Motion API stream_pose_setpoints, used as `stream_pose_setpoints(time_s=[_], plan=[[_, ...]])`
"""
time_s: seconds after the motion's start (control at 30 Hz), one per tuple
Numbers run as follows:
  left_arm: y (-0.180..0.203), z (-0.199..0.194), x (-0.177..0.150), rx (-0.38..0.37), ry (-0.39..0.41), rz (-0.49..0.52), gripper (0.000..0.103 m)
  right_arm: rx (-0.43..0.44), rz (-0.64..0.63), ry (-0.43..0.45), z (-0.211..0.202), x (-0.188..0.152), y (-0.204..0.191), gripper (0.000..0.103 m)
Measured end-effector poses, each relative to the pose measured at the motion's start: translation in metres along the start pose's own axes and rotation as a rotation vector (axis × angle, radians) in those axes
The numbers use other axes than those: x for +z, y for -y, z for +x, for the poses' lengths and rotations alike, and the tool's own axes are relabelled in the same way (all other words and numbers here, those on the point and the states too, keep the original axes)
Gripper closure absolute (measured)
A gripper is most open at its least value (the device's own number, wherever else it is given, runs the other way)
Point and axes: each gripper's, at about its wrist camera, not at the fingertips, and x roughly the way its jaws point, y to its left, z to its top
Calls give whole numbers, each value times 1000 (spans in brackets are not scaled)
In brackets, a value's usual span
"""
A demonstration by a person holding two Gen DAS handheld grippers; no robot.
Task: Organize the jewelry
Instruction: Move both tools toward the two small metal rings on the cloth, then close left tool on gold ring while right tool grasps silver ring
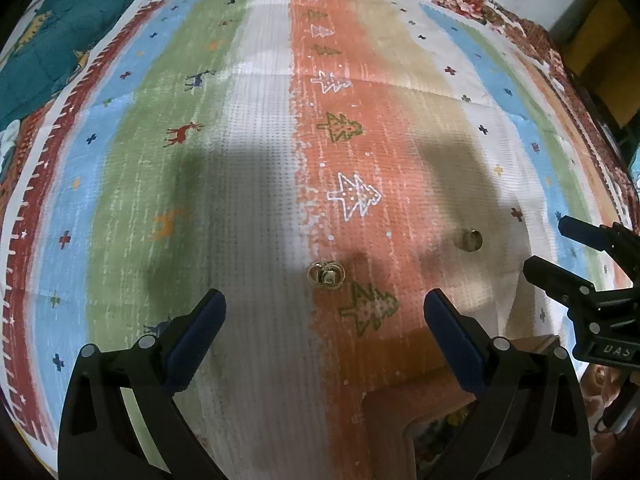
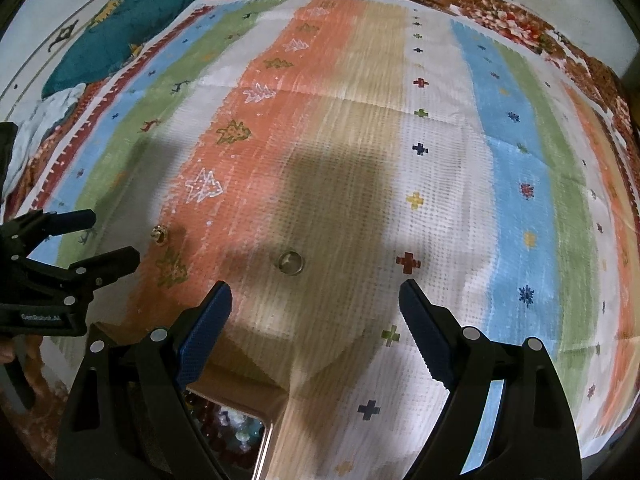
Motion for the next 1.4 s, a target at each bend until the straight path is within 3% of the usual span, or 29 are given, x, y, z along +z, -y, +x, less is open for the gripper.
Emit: stream_pose_setpoints(time_s=[0.73, 1.2, 1.33, 1.4], plan=[[7, 24, 11, 27, -31, 42, 8, -8, 7, -54, 41, 17, 8, 17], [5, 38, 11, 28, -68, 46, 21, 1, -10, -81, 63, 22, 3, 17], [7, 41, 9, 23, -76, 52, 29, -6, -18, -81, 65, 21, 2, 18], [8, 44, 8, 29, -76, 57, 31, -6, -23, -86, 66, 21, 1, 26]])
